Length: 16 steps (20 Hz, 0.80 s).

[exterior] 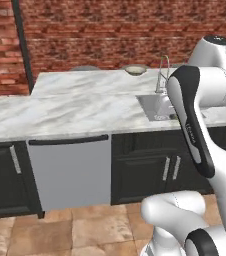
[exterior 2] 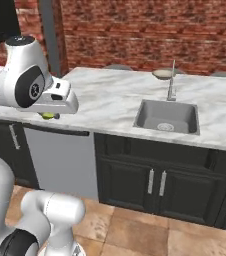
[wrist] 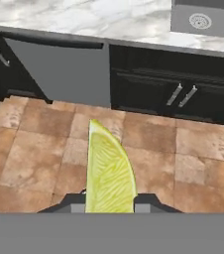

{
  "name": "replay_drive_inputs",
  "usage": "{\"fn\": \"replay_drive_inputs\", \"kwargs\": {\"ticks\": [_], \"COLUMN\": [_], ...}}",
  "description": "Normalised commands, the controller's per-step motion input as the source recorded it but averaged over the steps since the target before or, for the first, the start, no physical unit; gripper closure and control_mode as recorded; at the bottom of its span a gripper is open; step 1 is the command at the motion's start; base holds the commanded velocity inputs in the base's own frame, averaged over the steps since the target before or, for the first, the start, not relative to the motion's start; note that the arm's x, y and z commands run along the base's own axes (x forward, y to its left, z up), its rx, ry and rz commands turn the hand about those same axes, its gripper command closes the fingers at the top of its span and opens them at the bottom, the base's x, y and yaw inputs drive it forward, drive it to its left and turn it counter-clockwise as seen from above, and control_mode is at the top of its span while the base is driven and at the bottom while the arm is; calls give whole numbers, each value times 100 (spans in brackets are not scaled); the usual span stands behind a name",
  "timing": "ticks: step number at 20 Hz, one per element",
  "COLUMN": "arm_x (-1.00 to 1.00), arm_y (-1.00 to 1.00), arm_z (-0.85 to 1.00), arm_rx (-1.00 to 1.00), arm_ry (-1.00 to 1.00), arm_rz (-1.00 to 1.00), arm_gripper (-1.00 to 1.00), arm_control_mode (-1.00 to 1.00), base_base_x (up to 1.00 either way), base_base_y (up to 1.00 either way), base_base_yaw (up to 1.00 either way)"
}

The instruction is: There is a bowl on the dining counter. Grab a lemon wedge from the fridge and place it in the bowl. Then get the liquor bottle and glass cup from the cabinet and place them next to the bowl.

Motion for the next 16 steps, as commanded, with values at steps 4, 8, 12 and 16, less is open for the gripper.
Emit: {"fn": "replay_drive_inputs", "kwargs": {"ticks": [4, 8, 12, 16], "arm_x": [0, 0, 0, 0], "arm_y": [0, 0, 0, 0], "arm_z": [0, 0, 0, 0], "arm_rx": [0, 0, 0, 0], "arm_ry": [0, 0, 0, 0], "arm_rz": [0, 0, 0, 0], "arm_gripper": [100, 100, 100, 100], "arm_control_mode": [100, 100, 100, 100], "base_base_x": [66, 18, 1, 35], "base_base_y": [-3, -54, -97, -97], "base_base_yaw": [-41, -28, -21, -14]}}
